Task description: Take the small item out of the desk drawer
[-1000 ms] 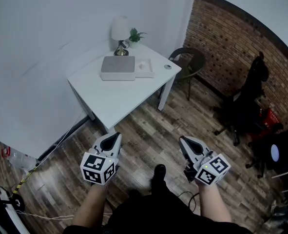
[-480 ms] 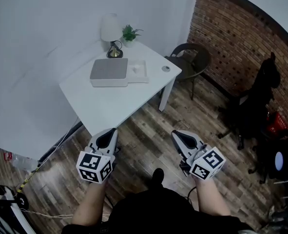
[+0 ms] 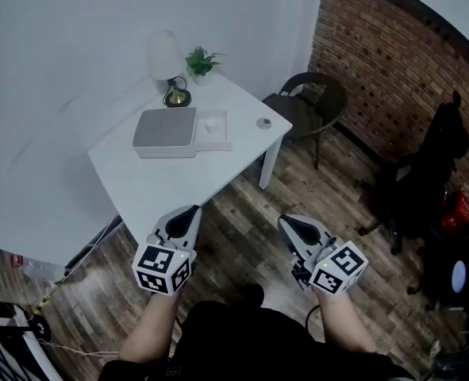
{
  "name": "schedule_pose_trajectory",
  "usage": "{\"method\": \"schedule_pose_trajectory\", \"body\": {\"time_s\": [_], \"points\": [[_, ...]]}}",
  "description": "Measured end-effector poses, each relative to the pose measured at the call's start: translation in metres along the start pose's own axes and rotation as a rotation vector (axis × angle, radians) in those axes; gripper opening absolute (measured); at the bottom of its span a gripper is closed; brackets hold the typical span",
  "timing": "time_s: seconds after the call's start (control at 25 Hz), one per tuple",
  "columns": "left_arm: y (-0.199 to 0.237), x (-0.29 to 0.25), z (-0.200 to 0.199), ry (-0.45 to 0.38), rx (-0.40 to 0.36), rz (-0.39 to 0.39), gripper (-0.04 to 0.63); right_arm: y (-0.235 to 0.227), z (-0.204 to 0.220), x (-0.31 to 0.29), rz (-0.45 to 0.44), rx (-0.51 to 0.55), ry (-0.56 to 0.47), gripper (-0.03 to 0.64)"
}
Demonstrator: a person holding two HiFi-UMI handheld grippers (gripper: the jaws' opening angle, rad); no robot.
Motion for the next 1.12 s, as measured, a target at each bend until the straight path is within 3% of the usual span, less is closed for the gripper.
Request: {"method": "schedule_pose_trajectory", "body": {"time_s": [0.28, 0.52, 0.64, 0.84, 1.12], "points": [[0.021, -0.05, 0.0, 0.0, 0.023, 0.013, 0.011, -0.04, -0.006, -0.032, -0.011, -0.002, 0.032, -0.003], [0.088, -0.111, 0.001, -0.032, 0.046, 0.013, 0.012, -0.088, -0.01, -0.095, 0.015, 0.002, 0.062, -0.003], [0.126, -0.15, -0.009, -0.049, 0.055, 0.073, 0.011, -0.116, -0.024, -0.135, 0.046, 0.005, 0.062, -0.003], [0.177, -0.209, -0.034, -0.023, 0.0, 0.187, 0.014, -0.153, -0.044, -0.205, 0.044, -0.013, 0.091, -0.003], [0.226, -0.254, -0.034, 0.047, 0.034, 0.187, 0.104, -0.177, -0.039, -0.282, -0.002, -0.05, 0.129, -0.002]]}}
Point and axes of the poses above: the fingertips, and each gripper's own axes: x backward along the fingers, y to its left, z out of its underside, the point moved 10 cm from there along x, backward along the fingers, and after that the axes turned 5 degrees about -y, right-handed, at the moved point
